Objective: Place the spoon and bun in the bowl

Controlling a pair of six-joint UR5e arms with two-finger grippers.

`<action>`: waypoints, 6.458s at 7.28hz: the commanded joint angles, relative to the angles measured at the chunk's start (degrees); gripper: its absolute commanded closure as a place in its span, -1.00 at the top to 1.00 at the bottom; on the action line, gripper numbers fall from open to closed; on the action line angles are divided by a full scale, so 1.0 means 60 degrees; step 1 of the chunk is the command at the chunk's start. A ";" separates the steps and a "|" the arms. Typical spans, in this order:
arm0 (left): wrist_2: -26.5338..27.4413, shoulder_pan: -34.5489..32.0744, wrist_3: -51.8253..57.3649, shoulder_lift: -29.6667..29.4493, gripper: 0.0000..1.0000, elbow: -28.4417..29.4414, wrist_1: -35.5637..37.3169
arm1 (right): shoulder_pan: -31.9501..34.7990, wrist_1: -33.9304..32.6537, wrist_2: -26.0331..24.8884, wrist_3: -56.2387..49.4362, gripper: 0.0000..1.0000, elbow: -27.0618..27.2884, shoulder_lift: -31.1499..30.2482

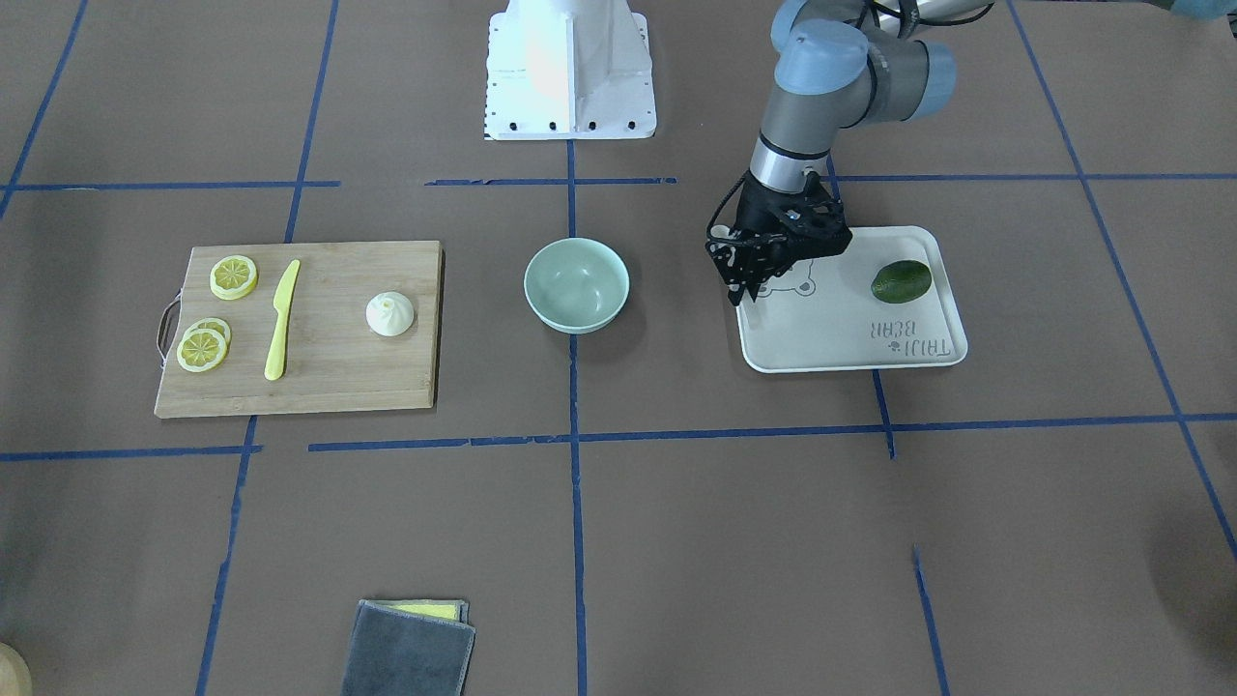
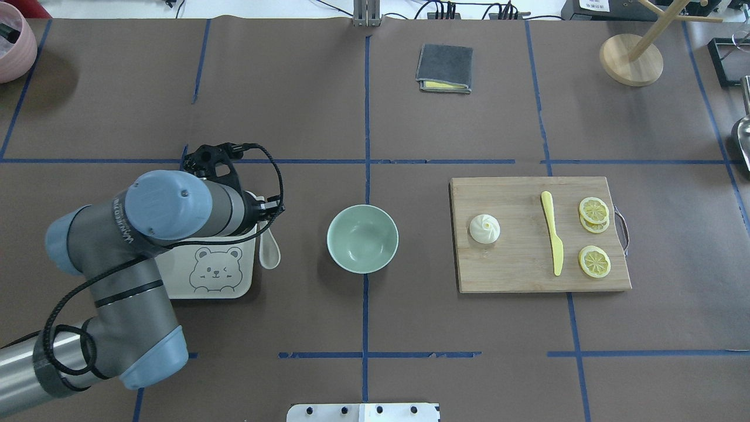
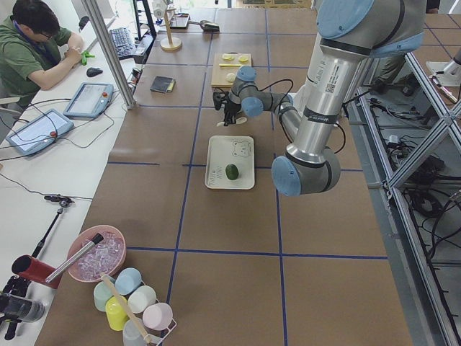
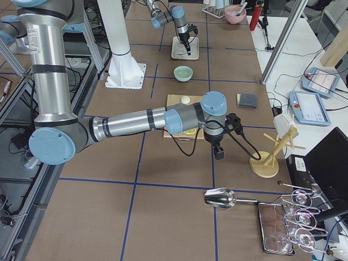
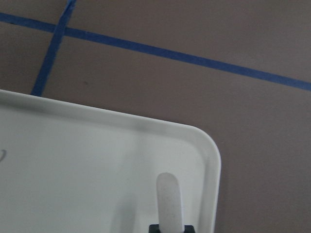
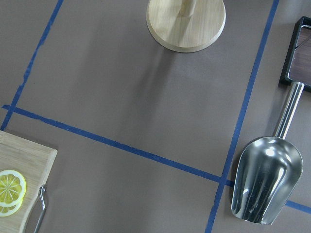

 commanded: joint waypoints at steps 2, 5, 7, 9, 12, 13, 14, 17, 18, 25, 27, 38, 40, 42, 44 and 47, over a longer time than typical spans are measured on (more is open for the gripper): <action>0.0028 0.0100 -0.2307 -0.2145 -1.00 0.1650 0.0529 | 0.0000 0.0000 0.0000 0.0008 1.00 -0.0015 -0.0002; 0.0159 0.0407 -0.2315 -0.2707 -1.00 0.2186 0.0485 | 0.0000 -0.0015 0.0044 0.0009 1.00 -0.0030 -0.0002; 0.0174 0.0422 -0.0960 -0.2605 0.99 0.2070 0.0499 | 0.0000 0.0000 0.0044 0.0008 1.00 -0.0074 0.0012; 0.0116 0.0379 0.0473 -0.2154 1.00 0.1517 0.0513 | 0.0000 0.0000 0.0044 -0.0006 1.00 -0.0059 0.0027; -0.1119 -0.1486 0.5883 -0.0514 1.00 -0.0200 0.0572 | -0.0029 0.0014 0.0073 0.0009 1.00 0.0116 0.0173; -0.1840 -0.2555 0.8093 0.0012 1.00 -0.0231 0.0572 | -0.0363 0.0015 0.0131 0.0038 1.00 0.0450 0.0217; -0.2630 -0.4059 1.0943 0.0583 1.00 -0.0158 0.0572 | -0.0816 0.0029 0.0146 0.0560 1.00 0.0787 0.0464; -0.5225 -0.8061 1.5066 0.2645 1.00 0.0688 0.0601 | -0.2440 0.0029 0.0074 0.3791 1.00 0.2148 0.0977; -0.5260 -0.9306 1.5668 0.2901 1.00 0.1533 0.0761 | -0.2954 0.0000 -0.0260 0.5238 1.00 0.2269 0.1574; -0.6169 -1.0168 1.6656 0.3401 1.00 0.2187 0.3150 | -0.8170 -0.0044 -0.5255 0.9178 0.89 0.2051 0.2708; -0.6154 -1.0168 1.6656 0.3387 1.00 0.2172 0.3136 | -0.9021 -0.0044 -0.5961 0.9544 0.67 0.1570 0.2751; -0.6154 -1.0168 1.6641 0.3343 1.00 0.2157 0.3150 | -0.9302 -0.0029 -0.6020 0.9984 -1.00 0.1024 0.3234; -0.6154 -1.0168 1.6656 0.3343 1.00 0.2128 0.3150 | -0.9331 -0.0189 -0.6108 1.0800 -1.00 0.1010 0.4386; -0.6168 -1.0168 1.6656 0.3343 1.00 0.2113 0.3150 | -0.9447 -0.0553 -0.6181 1.2012 -1.00 0.0864 0.5485; -0.6169 -1.0168 1.6656 0.3343 1.00 0.2113 0.3165 | -1.0045 -0.1128 -0.7142 1.2838 -1.00 -0.0564 0.7097; -0.6256 -1.0139 1.6656 0.3299 1.00 0.2113 0.3150 | -1.0808 -0.1157 -0.7646 1.2870 -0.75 -0.0587 0.6665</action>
